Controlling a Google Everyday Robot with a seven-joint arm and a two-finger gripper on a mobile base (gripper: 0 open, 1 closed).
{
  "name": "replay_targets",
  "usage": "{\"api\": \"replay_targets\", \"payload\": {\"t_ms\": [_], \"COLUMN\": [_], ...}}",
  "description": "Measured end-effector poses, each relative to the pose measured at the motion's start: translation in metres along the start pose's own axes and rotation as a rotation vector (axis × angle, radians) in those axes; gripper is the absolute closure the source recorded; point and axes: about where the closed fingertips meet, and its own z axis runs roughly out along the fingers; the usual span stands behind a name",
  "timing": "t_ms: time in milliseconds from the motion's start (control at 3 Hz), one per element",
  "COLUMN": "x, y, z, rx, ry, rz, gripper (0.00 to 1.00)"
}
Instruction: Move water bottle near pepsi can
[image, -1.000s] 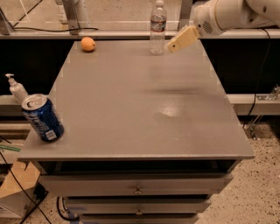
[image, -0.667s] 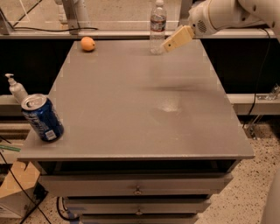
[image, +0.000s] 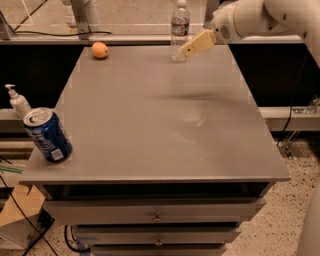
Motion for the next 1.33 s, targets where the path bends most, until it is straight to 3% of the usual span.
{"api": "replay_targets", "payload": {"t_ms": [333,667,1333], "x": [-0.007,-0.005,0.007], "y": [-0.014,-0.028,-0.043], "z": [0.028,0.052,0.094], "rx": [0.029,0.059,0.085], "ry": [-0.12,-0.178,-0.191], "rz": [0.049,0.096,0.165], "gripper": [0.0,0.0,0.0]}}
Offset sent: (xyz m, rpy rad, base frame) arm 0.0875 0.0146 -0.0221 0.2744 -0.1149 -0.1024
